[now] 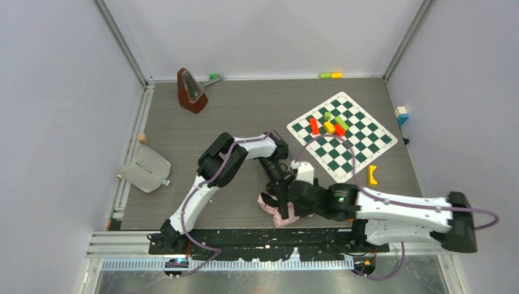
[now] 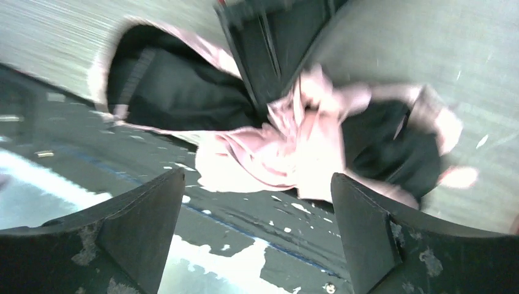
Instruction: Put away the umbrella
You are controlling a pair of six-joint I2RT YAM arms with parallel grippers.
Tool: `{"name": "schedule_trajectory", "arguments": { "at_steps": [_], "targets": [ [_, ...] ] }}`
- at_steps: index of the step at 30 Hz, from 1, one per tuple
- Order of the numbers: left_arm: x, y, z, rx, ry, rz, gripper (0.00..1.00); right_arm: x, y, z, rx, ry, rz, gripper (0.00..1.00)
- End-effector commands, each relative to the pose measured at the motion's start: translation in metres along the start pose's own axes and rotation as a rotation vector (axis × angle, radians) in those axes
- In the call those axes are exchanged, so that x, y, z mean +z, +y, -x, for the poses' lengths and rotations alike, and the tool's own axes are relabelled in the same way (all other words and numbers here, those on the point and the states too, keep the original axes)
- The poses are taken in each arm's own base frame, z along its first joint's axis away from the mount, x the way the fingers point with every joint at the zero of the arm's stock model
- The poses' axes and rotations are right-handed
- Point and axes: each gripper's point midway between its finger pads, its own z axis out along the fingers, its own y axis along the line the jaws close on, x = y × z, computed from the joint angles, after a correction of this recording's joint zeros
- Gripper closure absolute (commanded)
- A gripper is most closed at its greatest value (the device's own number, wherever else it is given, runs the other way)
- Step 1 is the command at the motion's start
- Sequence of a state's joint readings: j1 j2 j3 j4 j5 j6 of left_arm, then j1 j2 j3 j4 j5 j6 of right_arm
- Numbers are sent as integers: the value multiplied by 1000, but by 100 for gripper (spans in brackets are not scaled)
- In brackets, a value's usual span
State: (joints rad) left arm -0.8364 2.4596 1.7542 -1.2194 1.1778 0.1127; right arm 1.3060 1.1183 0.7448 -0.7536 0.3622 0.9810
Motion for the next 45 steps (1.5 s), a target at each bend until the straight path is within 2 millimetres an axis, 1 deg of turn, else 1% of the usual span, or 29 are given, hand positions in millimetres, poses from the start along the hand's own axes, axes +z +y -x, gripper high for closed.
{"name": "schedule_trajectory", "arguments": {
  "at_steps": [1, 2, 4, 7, 10, 11, 12, 13, 14, 15, 17, 18, 19, 20, 21, 22, 23, 24, 25, 26, 27, 28, 29, 31, 36, 38, 40, 43, 45],
  "targets": [
    [-22, 18, -2, -85, -99, 205, 100, -66, 15, 71, -93, -231, 267, 4],
    [-33, 15, 1, -65, -154, 235, 100, -79, 11, 79, -71, -264, 297, 4],
    [-51, 14, 6, -55, -255, 267, 100, -89, -2, 85, -35, -276, 298, 4],
    [-81, 7, 11, -13, -406, 326, 100, -90, -23, 84, 19, -266, 251, 4],
    [-111, 0, 10, 34, -515, 426, 100, -90, -32, 84, 68, -275, 226, 4],
    [-120, -4, 9, 53, -553, 458, 99, -91, -36, 88, 83, -299, 216, 4],
    [-128, -9, 9, 80, -589, 470, 92, -92, -37, 93, 86, -324, 214, 4],
    [-135, -16, 7, 108, -623, 475, 65, -94, -41, 99, 89, -356, 198, 4],
    [-142, -23, 5, 136, -659, 488, 12, -98, -45, 111, 82, -408, 175, 4],
    [-149, -30, 2, 169, -689, 507, 3, -100, -47, 117, 72, -430, 161, 4],
    [-168, -46, -12, 224, -764, 582, 1, -112, -54, 143, 7, -517, 112, 4],
    [-176, -51, -20, 247, -795, 620, 1, -116, -58, 156, 7, -553, 87, 4],
    [-185, -57, -29, 273, -834, 664, 1, -119, -60, 166, -40, -564, 59, 4],
    [-194, -61, -39, 287, -880, 708, 1, -120, -67, 176, -30, -578, 27, 4],
    [-202, -66, -49, 302, -928, 747, 1, -114, -71, 183, -37, -562, 0, 4],
    [-210, -69, -59, 315, -979, 782, 1, -119, -77, 196, -26, -578, -9, 4],
    [-218, -72, -70, 329, -1033, 814, 1, -118, -80, 203, -21, -575, -16, 4],
    [-227, -74, -82, 341, -1099, 854, 1, -118, -89, 213, 19, -592, -16, 3],
    [-235, -73, -92, 348, -1158, 889, 1, -118, -92, 217, 36, -601, -12, 3],
    [-243, -74, -102, 362, -1222, 919, 1, -124, -98, 229, 64, -654, 3, 3],
    [-249, -71, -114, 363, -1282, 953, 1, -122, -104, 230, 64, -667, -9, 3],
    [-255, -67, -122, 355, -1341, 977, 1, -131, -113, 239, 82, -730, -32, 4],
    [-260, -64, -131, 353, -1404, 995, 1, -131, -122, 242, 80, -757, -61, 4],
    [-270, -58, -147, 336, -1517, 1020, 1, -133, -133, 243, 63, -778, -102, 5],
    [-290, -40, -194, 189, -1755, 1106, 1, -131, -134, 239, 64, -765, -103, 5],
    [-295, -30, -209, 100, -1823, 1132, 1, -124, -131, 234, 70, -743, -79, 4],
    [-296, -22, -222, 12, -1869, 1132, 1, -114, -119, 225, 19, -697, -11, 2],
    [-295, -12, -236, -120, -1911, 1112, 1, -98, -104, 208, -33, -623, 78, 1],
    [-292, -6, -242, -174, -1912, 1112, 1, -92, -103, 200, -51, -604, 92, 1]
  ]
}}
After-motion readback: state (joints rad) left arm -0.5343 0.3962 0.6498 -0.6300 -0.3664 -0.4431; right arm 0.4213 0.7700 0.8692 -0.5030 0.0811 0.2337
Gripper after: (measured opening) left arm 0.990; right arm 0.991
